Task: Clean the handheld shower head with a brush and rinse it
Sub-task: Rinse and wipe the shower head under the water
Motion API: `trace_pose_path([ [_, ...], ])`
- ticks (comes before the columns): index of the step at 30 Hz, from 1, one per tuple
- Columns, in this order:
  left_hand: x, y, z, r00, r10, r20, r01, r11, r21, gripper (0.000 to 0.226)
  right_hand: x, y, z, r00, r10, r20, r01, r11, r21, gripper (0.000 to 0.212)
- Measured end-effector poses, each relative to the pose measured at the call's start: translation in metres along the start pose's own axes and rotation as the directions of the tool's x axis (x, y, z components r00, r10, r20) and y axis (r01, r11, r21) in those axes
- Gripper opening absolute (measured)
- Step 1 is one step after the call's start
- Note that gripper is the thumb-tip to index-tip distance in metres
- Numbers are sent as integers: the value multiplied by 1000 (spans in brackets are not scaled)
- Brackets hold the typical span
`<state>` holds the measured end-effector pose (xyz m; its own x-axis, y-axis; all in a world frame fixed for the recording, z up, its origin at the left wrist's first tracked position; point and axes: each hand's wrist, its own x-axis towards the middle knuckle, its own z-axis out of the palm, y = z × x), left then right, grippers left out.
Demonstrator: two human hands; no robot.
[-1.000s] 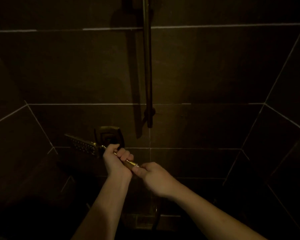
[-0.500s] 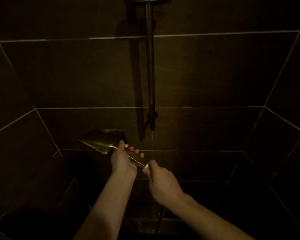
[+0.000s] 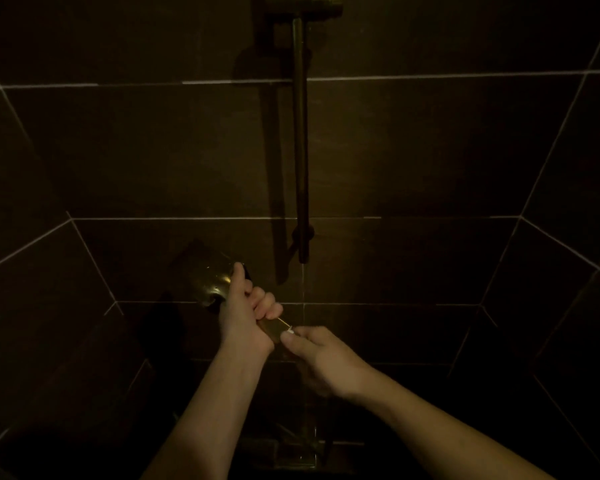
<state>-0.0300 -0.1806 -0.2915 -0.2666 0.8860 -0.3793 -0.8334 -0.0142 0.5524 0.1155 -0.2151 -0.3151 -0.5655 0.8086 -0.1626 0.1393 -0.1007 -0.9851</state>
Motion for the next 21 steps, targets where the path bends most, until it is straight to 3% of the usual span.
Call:
trace_pose_path([
  [2, 0, 3, 0, 997, 10, 78, -9, 1000, -19, 34, 1, -1, 2, 996, 71, 62, -82, 973, 215, 32],
  [4, -1, 7, 1, 994, 16, 108, -14, 1000, -20, 36, 3, -3, 2, 991, 93, 92, -115, 954, 275, 32],
  [5, -1, 9, 3, 995, 18, 100, -17, 1000, -11, 36, 5, -5, 3, 994, 89, 56, -98, 976, 194, 32],
  [7, -1, 11, 8, 999, 15, 34, -15, 1000, 1, 32, 8, -6, 7, 991, 4, -136, -37, 970, -240, 28],
  [9, -1, 11, 13, 996, 1, -89, -2, 1000, -2, 31, 10, 0, 12, 945, -192, -266, -48, 723, -689, 19],
  [10, -2, 10, 14, 989, -4, -150, 4, 1000, 0, 30, 11, 4, 14, 920, -280, -273, -66, 579, -813, 18],
  [12, -1, 6, 13, 972, -7, -234, 11, 1000, 16, 27, 12, 12, 17, 896, -378, -235, -64, 413, -908, 19],
  [13, -1, 5, 11, 967, -12, -253, 19, 1000, 22, 25, 12, 13, 17, 901, -369, -227, -57, 418, -907, 20],
  [14, 1, 5, 8, 968, -30, -250, 35, 999, 16, 24, 10, 10, 15, 919, -314, -238, -50, 505, -861, 21],
  [15, 3, 6, 4, 976, -61, -210, 60, 998, -11, 21, 9, 5, 14, 948, -204, -243, -46, 671, -740, 24],
  [16, 3, 6, -1, 987, -100, -128, 93, 994, -62, 20, 7, -1, 12, 978, -51, -203, -61, 861, -505, 27],
  [17, 3, 6, -8, 992, -129, -6, 127, 983, -129, 19, 5, -7, 10, 991, 102, -92, -118, 973, -196, 31],
  [19, 3, 5, -21, 948, -123, 293, 197, 951, -239, 23, -4, -13, 5, 960, 224, 166, -262, 931, 254, 33],
  [21, 1, 6, -29, 844, -72, 532, 244, 934, -261, 32, -11, -15, 3, 929, 212, 302, -326, 857, 400, 32],
])
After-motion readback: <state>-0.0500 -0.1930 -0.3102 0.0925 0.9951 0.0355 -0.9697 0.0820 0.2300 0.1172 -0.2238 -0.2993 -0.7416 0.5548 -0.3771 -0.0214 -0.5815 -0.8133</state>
